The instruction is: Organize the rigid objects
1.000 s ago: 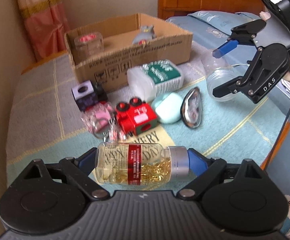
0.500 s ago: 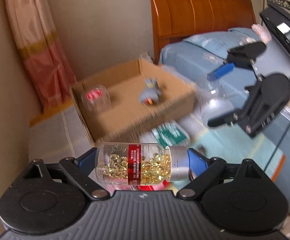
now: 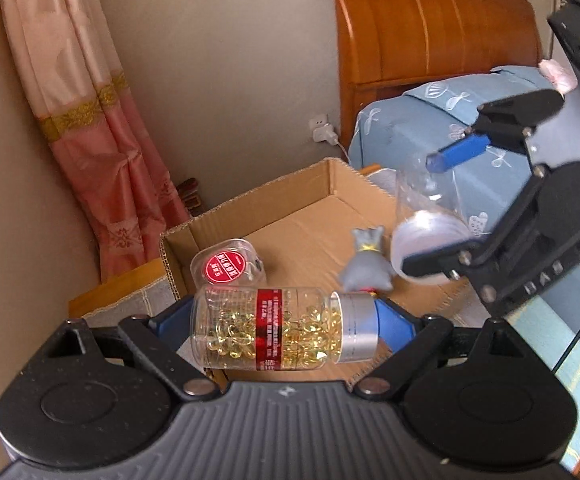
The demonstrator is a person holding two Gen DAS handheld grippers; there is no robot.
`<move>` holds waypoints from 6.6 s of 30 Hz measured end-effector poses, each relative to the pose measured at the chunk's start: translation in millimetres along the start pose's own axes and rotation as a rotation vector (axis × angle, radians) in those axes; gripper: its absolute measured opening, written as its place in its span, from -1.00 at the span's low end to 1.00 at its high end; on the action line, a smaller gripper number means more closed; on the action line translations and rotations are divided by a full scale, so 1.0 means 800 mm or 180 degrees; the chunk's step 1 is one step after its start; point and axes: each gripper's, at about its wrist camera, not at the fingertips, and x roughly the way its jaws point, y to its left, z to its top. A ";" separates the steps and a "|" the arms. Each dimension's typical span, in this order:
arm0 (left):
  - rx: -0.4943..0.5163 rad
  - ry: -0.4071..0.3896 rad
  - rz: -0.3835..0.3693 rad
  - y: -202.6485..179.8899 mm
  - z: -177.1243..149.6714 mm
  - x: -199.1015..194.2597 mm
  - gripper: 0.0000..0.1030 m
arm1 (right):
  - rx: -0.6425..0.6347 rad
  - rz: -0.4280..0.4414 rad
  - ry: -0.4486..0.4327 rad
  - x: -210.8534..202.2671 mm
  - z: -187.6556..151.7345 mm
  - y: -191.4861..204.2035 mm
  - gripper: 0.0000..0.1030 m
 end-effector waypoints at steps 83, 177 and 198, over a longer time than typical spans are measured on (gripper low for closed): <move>-0.1350 0.0416 0.0450 0.022 -0.192 0.029 0.96 | 0.0918 -0.0376 0.0131 -0.004 -0.235 0.174 1.00; -0.1644 0.0408 0.0285 0.023 -0.251 -0.022 0.70 | -0.0456 0.0271 0.0149 0.004 -0.168 0.272 0.08; -0.1681 0.0472 0.0501 0.006 -0.251 -0.033 0.07 | -0.0328 0.0357 0.0064 0.021 -0.155 0.282 0.28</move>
